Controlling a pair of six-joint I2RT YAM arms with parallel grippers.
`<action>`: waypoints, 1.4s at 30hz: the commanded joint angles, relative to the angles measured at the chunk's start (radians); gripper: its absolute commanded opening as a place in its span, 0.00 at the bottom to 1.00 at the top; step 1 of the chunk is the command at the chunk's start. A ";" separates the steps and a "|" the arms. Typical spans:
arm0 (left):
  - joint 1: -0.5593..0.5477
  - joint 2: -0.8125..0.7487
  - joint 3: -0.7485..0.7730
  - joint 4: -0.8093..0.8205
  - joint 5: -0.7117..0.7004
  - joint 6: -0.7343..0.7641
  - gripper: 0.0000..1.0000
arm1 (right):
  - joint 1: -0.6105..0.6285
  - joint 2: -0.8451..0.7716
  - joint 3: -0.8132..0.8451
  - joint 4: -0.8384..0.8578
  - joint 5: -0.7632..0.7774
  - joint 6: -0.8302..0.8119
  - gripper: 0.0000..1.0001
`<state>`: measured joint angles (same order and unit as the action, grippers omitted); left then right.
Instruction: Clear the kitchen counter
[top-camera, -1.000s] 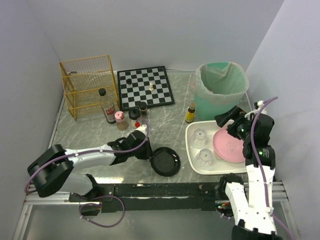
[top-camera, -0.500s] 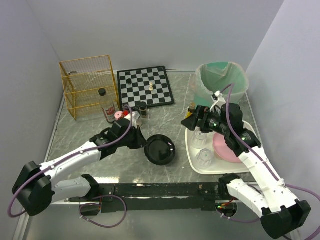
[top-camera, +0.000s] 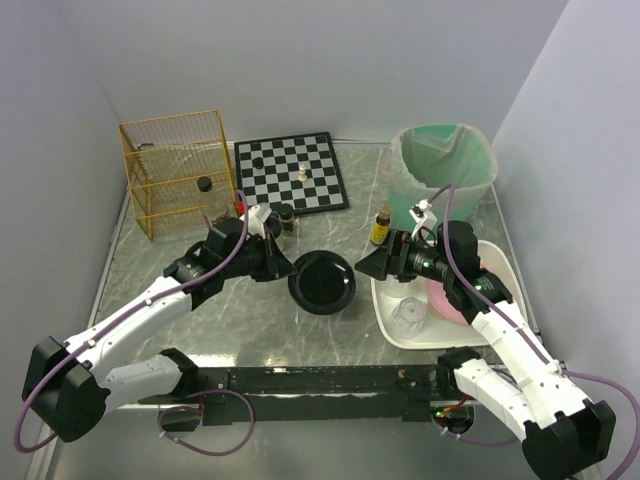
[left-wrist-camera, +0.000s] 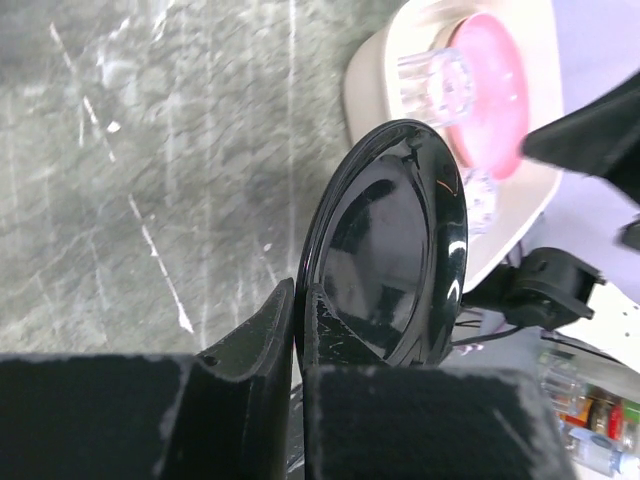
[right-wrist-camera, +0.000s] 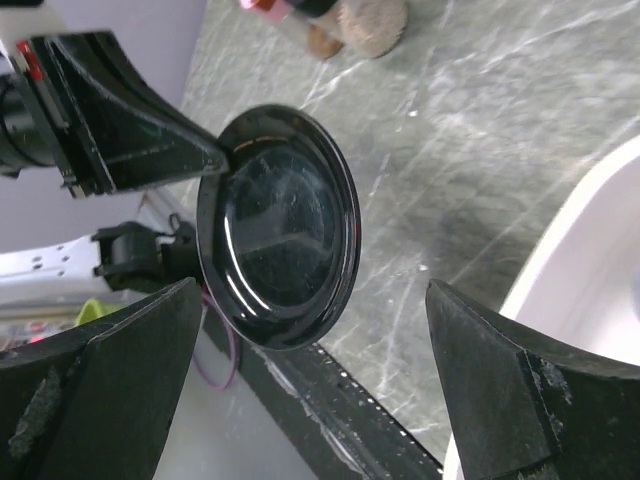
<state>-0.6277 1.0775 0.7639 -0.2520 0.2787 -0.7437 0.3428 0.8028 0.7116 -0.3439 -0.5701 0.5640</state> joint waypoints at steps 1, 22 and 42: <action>0.019 -0.040 0.051 0.049 0.069 -0.005 0.01 | 0.007 0.015 -0.017 0.108 -0.097 0.016 0.99; 0.026 -0.025 0.066 0.201 0.114 -0.080 0.01 | 0.041 0.141 -0.086 0.328 -0.247 0.129 0.70; 0.025 0.022 0.043 0.234 0.116 -0.068 0.32 | 0.035 0.066 -0.095 0.347 -0.142 0.192 0.00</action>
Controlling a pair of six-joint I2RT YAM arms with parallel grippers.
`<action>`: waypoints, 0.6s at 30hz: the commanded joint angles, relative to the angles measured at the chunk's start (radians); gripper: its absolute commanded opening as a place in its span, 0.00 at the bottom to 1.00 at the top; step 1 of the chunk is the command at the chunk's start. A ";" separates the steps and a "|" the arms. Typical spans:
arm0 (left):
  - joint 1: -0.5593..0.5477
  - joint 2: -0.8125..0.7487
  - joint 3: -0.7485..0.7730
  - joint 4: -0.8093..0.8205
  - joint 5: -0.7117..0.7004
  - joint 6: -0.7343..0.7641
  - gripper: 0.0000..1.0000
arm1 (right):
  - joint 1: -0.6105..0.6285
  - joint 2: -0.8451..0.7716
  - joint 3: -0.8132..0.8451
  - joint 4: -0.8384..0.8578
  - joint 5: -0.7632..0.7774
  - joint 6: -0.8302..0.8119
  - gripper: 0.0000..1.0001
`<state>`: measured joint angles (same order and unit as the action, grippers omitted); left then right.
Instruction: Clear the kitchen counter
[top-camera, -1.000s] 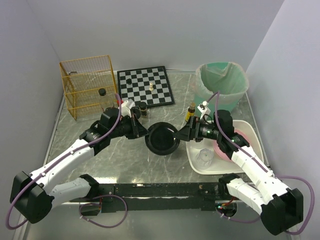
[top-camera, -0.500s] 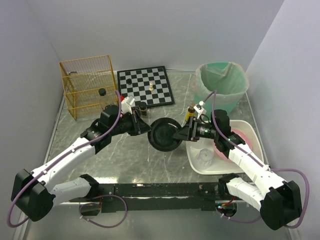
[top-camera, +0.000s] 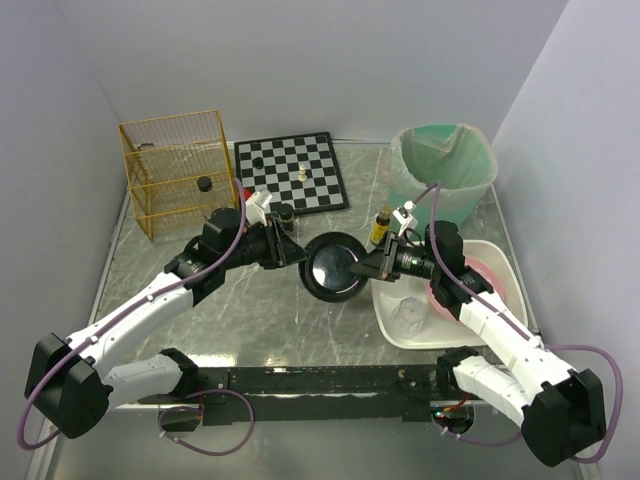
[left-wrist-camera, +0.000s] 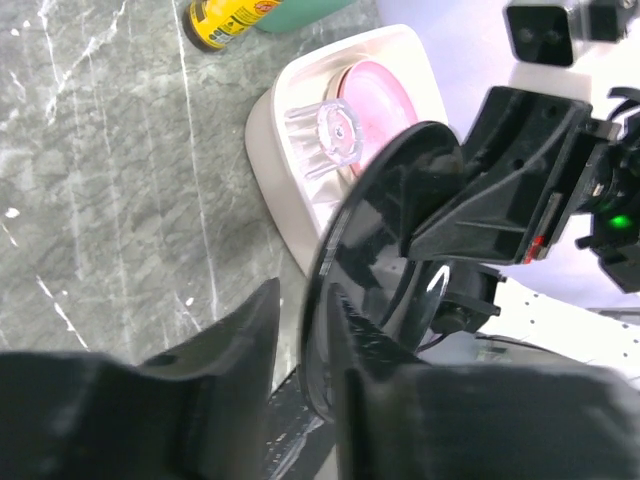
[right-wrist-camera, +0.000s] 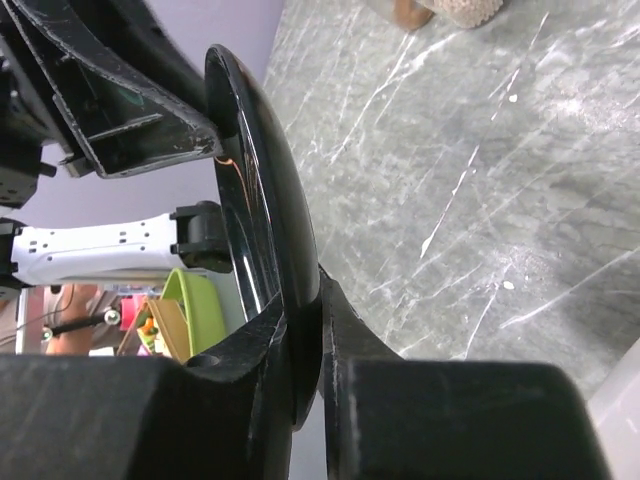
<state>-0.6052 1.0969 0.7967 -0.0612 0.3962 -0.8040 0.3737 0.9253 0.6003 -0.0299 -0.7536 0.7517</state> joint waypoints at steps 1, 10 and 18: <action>0.002 0.000 0.012 0.029 -0.010 -0.004 0.41 | -0.004 -0.069 0.018 -0.006 0.063 0.008 0.00; 0.004 -0.022 0.007 -0.020 -0.060 0.023 0.56 | -0.252 -0.264 -0.051 -0.162 0.171 0.087 0.00; 0.004 -0.029 -0.002 -0.014 -0.048 0.022 0.55 | -0.433 -0.422 -0.151 -0.258 0.284 0.204 0.00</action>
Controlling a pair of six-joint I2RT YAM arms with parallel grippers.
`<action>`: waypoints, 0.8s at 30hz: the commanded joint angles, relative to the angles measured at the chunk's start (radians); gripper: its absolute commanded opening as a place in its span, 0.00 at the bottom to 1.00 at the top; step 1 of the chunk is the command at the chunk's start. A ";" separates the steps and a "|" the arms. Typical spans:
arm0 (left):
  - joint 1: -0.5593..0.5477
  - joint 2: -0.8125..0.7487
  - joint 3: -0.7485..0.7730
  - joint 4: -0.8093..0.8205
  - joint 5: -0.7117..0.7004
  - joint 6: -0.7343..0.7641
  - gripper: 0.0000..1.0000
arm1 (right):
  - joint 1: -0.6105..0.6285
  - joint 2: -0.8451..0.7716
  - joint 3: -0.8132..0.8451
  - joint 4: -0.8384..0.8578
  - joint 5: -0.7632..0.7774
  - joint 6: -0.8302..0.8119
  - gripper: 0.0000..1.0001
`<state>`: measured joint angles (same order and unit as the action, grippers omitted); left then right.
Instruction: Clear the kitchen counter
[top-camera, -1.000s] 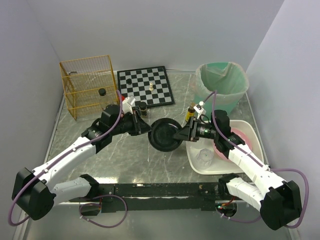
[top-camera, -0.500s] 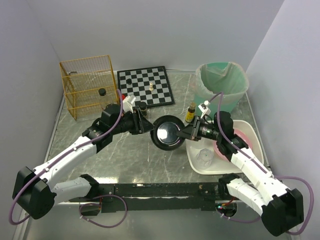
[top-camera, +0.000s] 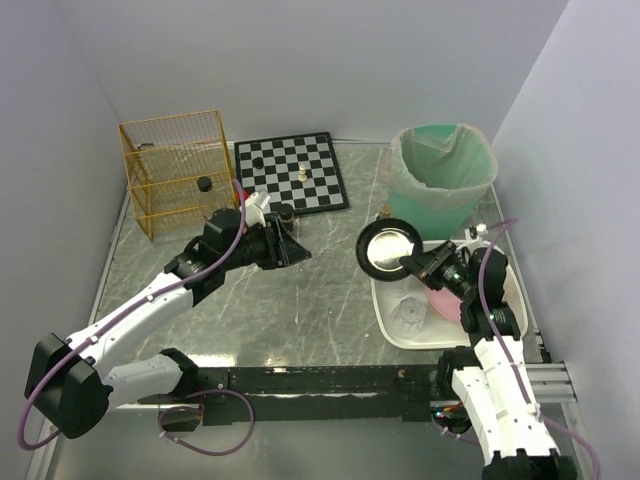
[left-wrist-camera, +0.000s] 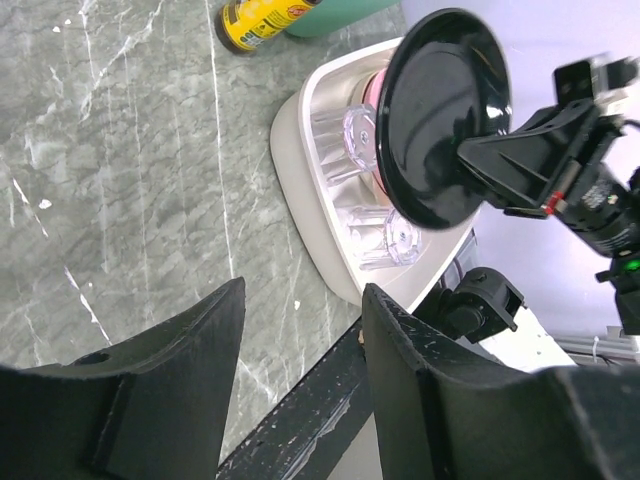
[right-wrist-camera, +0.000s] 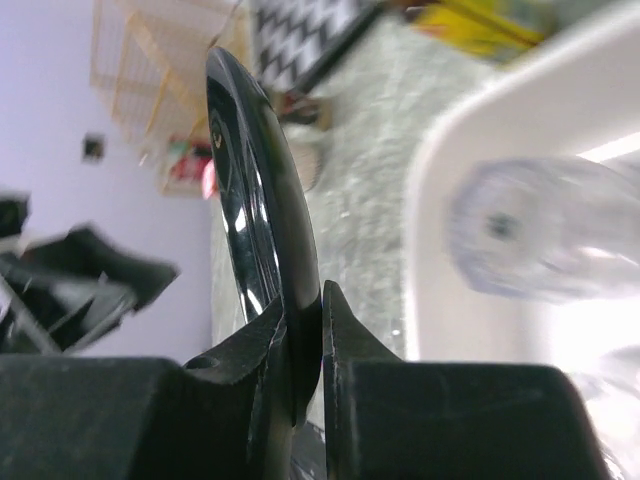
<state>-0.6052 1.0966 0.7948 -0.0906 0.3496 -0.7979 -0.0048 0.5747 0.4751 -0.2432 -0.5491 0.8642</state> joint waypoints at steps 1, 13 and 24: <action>0.002 -0.032 -0.002 0.011 -0.003 0.017 0.55 | -0.061 -0.097 -0.030 -0.054 0.101 0.099 0.00; 0.002 -0.046 -0.022 0.019 0.014 0.016 0.53 | -0.123 -0.311 0.068 -0.407 0.415 0.128 0.00; 0.004 -0.026 -0.016 0.005 0.037 0.054 0.52 | -0.127 -0.362 0.095 -0.565 0.598 0.141 0.00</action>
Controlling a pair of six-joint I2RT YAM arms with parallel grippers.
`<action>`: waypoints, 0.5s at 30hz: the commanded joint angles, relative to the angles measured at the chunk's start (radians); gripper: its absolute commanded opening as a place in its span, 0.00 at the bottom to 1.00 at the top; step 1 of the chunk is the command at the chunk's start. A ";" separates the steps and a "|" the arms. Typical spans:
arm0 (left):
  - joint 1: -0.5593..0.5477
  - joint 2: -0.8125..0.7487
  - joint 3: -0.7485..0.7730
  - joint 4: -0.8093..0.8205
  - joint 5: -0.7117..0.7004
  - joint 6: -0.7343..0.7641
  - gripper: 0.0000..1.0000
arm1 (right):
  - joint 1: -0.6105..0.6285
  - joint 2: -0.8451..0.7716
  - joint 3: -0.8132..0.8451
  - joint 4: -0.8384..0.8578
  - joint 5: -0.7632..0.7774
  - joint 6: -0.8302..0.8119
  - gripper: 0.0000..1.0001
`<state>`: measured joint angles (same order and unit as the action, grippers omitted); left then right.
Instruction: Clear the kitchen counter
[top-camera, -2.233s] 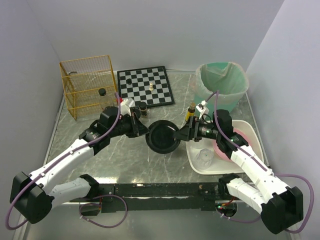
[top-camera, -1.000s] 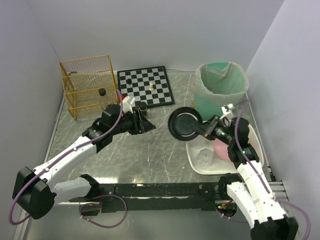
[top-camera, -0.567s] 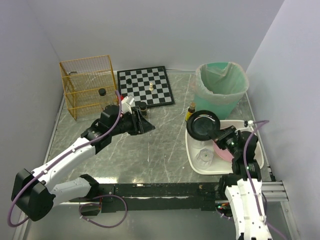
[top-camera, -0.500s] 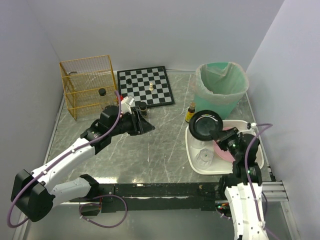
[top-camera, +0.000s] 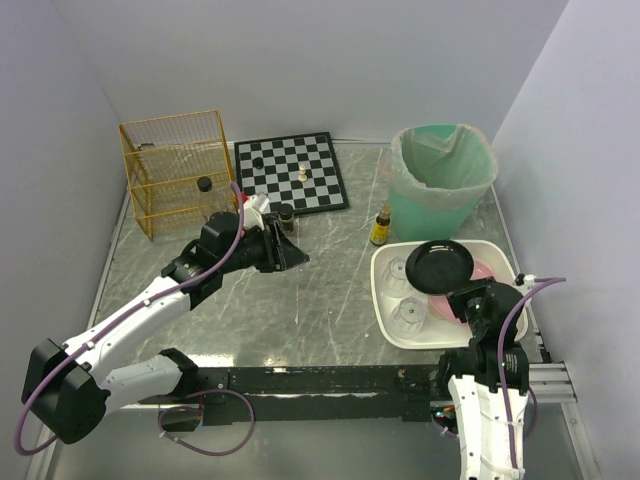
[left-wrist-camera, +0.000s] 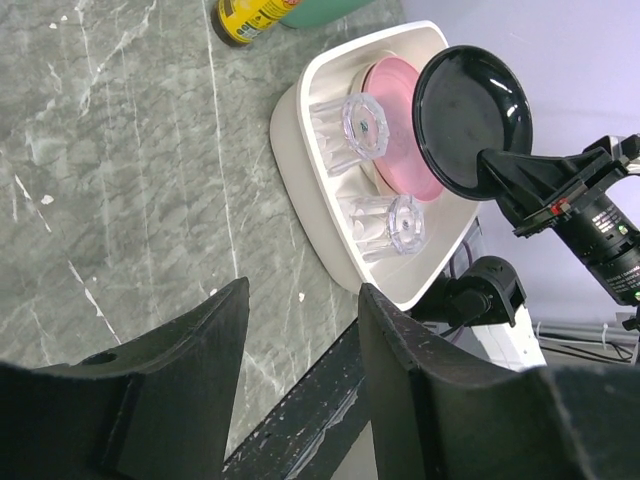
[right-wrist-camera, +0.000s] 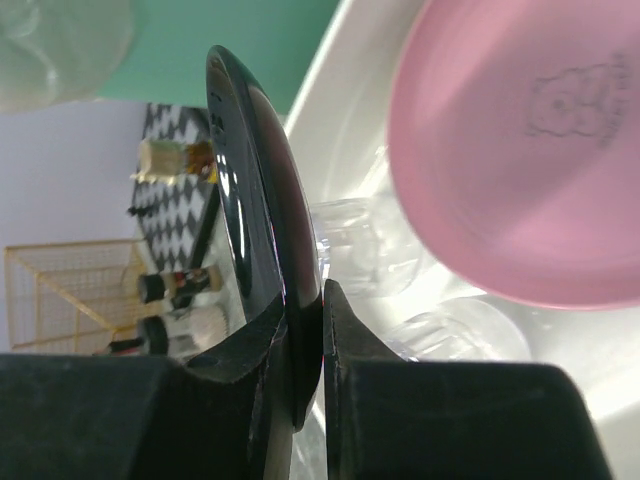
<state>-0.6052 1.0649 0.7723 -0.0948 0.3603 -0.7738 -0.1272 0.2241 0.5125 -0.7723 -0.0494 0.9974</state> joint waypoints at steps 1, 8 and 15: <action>0.004 0.006 0.008 0.009 0.029 0.030 0.52 | -0.005 -0.006 0.064 -0.045 0.111 0.003 0.00; 0.002 0.007 0.002 0.015 0.037 0.028 0.52 | -0.006 0.011 0.090 -0.157 0.242 0.044 0.00; 0.002 0.017 -0.001 0.012 0.042 0.037 0.51 | -0.006 0.058 0.121 -0.222 0.341 0.095 0.00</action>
<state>-0.6052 1.0733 0.7719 -0.0948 0.3813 -0.7597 -0.1287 0.2481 0.5797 -0.9680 0.2050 1.0473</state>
